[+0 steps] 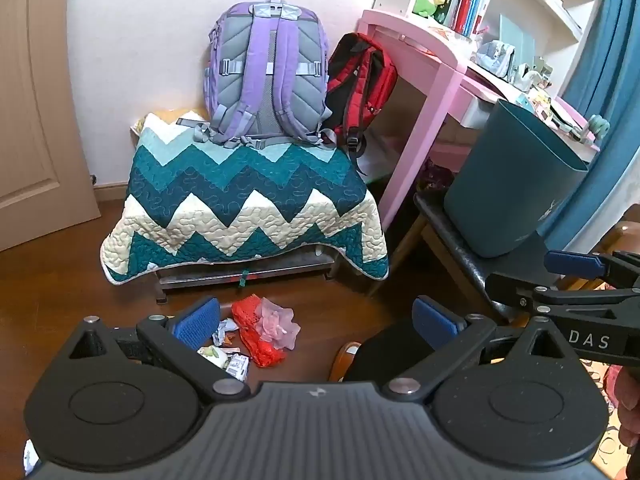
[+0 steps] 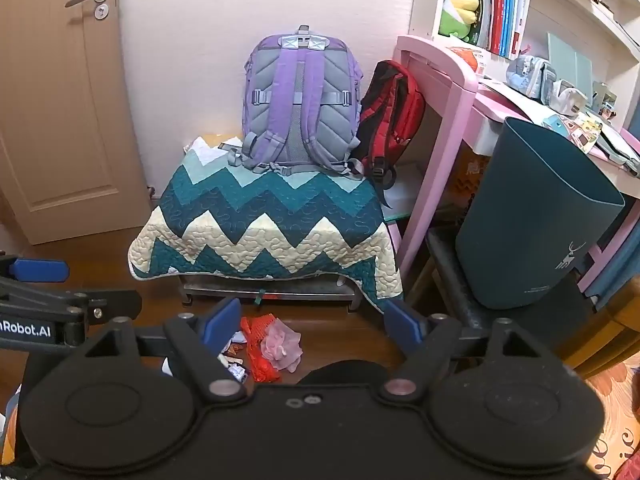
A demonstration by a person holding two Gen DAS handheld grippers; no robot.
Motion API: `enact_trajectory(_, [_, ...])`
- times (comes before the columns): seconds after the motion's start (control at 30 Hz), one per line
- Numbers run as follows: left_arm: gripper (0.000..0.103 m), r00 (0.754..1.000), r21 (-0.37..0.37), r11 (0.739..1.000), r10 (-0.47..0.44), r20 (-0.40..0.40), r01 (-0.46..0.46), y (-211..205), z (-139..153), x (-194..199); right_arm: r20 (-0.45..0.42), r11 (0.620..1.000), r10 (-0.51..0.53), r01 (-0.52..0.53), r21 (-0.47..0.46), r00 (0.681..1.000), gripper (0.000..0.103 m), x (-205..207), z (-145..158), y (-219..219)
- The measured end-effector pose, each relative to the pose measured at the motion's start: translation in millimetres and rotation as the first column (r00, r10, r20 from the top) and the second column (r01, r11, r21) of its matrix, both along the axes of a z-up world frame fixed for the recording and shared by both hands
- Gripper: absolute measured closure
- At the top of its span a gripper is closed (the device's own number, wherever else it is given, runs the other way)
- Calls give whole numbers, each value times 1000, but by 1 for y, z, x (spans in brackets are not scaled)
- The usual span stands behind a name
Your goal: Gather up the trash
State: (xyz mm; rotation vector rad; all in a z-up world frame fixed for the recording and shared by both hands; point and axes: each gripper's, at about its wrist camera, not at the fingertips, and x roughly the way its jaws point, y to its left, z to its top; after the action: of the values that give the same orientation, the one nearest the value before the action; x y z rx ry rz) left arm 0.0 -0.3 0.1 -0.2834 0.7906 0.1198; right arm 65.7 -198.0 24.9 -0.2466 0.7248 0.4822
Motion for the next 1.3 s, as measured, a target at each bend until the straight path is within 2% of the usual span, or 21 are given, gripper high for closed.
enact_trajectory(0.07, [0, 1000, -20, 1000, -1, 9, 1, 1, 0, 0, -6, 1000, 3, -3, 10, 1000, 24, 1, 0, 0])
enact_trajectory(0.57, [0, 1000, 7, 1000, -1, 30, 0, -3, 11, -2, -5, 1000, 3, -3, 16, 1000, 24, 3, 1, 3])
enact_trajectory(1.3, [0, 999, 3, 1000, -7, 37, 7, -1, 6, 7, -5, 1000, -7, 8, 15, 1000, 24, 4, -2, 0])
